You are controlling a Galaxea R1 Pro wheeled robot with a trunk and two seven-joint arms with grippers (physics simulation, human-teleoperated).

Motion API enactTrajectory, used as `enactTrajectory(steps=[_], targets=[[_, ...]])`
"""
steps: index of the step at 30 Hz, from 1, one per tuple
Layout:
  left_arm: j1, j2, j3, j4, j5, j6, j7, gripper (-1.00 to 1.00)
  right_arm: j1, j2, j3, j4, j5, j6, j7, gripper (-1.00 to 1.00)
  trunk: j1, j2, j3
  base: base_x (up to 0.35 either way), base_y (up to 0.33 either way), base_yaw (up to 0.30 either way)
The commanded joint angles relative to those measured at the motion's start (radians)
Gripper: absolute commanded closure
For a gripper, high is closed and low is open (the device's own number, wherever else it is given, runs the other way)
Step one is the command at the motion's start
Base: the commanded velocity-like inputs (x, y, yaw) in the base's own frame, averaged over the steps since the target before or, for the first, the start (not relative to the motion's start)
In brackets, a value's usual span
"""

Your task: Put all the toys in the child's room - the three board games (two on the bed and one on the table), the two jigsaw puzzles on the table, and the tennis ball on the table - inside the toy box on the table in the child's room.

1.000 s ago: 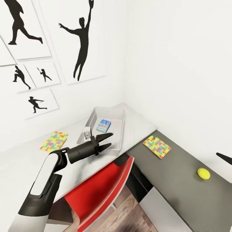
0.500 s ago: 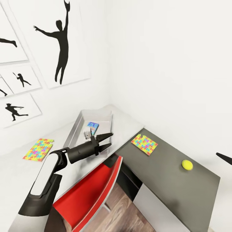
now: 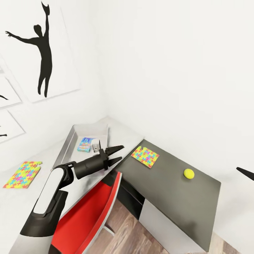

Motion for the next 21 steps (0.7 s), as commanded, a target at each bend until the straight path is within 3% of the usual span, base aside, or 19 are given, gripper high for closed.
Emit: enactTrajectory(steps=[1, 21], targets=[[-0.001, 0.001, -0.001, -0.001, 0.010, 0.001, 0.009, -1.00, -0.001, 0.000, 0.000, 0.000, 0.001, 0.004, 0.004, -1.00, 0.001, -0.002, -0.001, 0.000, 0.000, -0.255], [-0.002, -0.004, -0.002, 0.007, 0.006, -0.002, 0.009, -1.00, -0.001, 0.003, 0.000, 0.001, 0.001, 0.004, 0.004, -1.00, 0.001, -0.002, 0.016, 0.000, 0.000, -0.255]])
